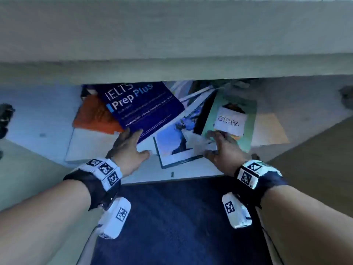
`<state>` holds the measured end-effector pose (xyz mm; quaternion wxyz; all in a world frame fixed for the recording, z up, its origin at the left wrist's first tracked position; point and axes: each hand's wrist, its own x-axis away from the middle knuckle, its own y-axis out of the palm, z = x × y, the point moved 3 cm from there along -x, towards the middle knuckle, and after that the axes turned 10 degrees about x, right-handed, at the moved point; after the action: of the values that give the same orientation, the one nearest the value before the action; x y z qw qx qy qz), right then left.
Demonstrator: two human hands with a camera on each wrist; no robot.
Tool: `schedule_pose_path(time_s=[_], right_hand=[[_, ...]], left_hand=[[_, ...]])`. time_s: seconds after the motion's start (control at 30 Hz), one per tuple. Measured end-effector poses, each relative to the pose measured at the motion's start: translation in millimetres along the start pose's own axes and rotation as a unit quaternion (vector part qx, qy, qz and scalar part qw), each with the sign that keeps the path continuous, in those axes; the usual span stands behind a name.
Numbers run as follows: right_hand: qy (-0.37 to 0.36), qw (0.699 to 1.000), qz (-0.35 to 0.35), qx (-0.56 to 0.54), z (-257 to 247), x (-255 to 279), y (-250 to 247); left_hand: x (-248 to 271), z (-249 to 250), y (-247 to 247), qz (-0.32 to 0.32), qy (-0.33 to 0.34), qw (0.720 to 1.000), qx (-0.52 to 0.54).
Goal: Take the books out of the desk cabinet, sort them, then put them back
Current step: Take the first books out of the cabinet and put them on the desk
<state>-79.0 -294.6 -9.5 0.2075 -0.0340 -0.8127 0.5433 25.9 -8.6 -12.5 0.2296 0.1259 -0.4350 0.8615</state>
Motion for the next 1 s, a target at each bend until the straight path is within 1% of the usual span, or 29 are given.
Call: schedule_pose_path(time_s=[0.03, 0.07, 0.1, 0.13, 0.2, 0.33, 0.4, 0.47, 0.53, 0.6, 0.67, 0.7, 0.73, 0.77, 0.8, 0.83, 0.87, 0.9, 0.93, 0.97, 1.0], right_hand=[[-0.010, 0.999, 0.000, 0.051, -0.1, -6.5, 7.1], [-0.007, 0.994, -0.010, 0.110, -0.2, -12.2, 13.9], [-0.002, 0.988, -0.030, 0.153, 0.6, -18.2, 23.3], [-0.001, 0.981, -0.056, 0.186, 1.6, -22.6, 34.6], [-0.008, 0.972, -0.067, 0.226, 2.9, -29.6, 50.3], [-0.032, 0.977, -0.043, 0.207, 4.3, -25.0, 58.1], [-0.050, 0.979, -0.040, 0.195, 3.2, -9.0, 66.9], [-0.073, 0.978, -0.026, 0.191, 3.1, 8.9, 72.9], [-0.086, 0.978, 0.003, 0.192, 7.0, 19.5, 67.2], [-0.082, 0.976, 0.015, 0.202, 16.1, 18.1, 51.7], [-0.044, 0.974, 0.000, 0.221, 36.2, 11.1, 39.0], [-0.025, 0.973, -0.009, 0.230, 45.3, 8.2, 33.9], [-0.015, 0.971, -0.011, 0.237, 52.2, 7.0, 30.2], [-0.014, 0.970, -0.008, 0.243, 56.3, 8.3, 28.6], [-0.017, 0.969, -0.004, 0.248, 57.1, 13.3, 27.4], [-0.017, 0.969, 0.002, 0.247, 58.1, 19.6, 26.5], [-0.010, 0.972, 0.016, 0.233, 61.5, 27.0, 25.5], [0.001, 0.979, 0.037, 0.201, 66.6, 35.0, 23.2], [0.007, 0.985, 0.071, 0.156, 71.9, 43.2, 18.5], [0.004, 0.987, 0.120, 0.105, 76.8, 52.2, 11.9], [-0.011, 0.983, 0.178, 0.051, 78.7, 60.5, 4.5]], left_hand=[[-7.1, -5.3, 1.9, 0.029, 0.013, 0.999, -0.034], [-14.8, -10.8, 2.1, 0.063, 0.011, 0.995, -0.072], [-21.8, -16.1, 4.7, 0.078, 0.007, 0.992, -0.096], [-25.7, -17.7, 8.5, 0.073, 0.007, 0.990, -0.121], [-30.6, -17.5, 20.4, 0.063, 0.007, 0.985, -0.158], [-26.4, -19.6, 39.7, 0.073, 0.048, 0.985, -0.151], [-16.7, -24.9, 49.8, 0.061, 0.073, 0.983, -0.157], [-1.7, -24.7, 57.9, 0.046, 0.112, 0.981, -0.152], [15.3, -22.6, 61.8, 0.029, 0.122, 0.983, -0.136], [33.3, -21.9, 64.4, 0.005, 0.130, 0.980, -0.153], [47.4, -26.6, 65.3, 0.000, 0.171, 0.974, -0.151], [52.3, -28.5, 62.6, 0.001, 0.184, 0.976, -0.117], [53.9, -31.9, 58.2, 0.012, 0.184, 0.981, -0.061], [52.5, -36.0, 52.8, 0.042, 0.163, 0.986, 0.010], [47.3, -41.5, 47.1, 0.088, 0.120, 0.985, 0.092], [40.4, -45.1, 41.9, 0.135, 0.061, 0.973, 0.178], [33.5, -46.1, 39.2, 0.162, -0.004, 0.950, 0.266], [27.8, -44.3, 39.8, 0.158, -0.065, 0.921, 0.351], [23.9, -40.0, 42.7, 0.129, -0.111, 0.891, 0.422], [22.2, -34.1, 46.5, 0.090, -0.139, 0.861, 0.480], [22.5, -27.1, 49.1, 0.055, -0.154, 0.832, 0.530]])
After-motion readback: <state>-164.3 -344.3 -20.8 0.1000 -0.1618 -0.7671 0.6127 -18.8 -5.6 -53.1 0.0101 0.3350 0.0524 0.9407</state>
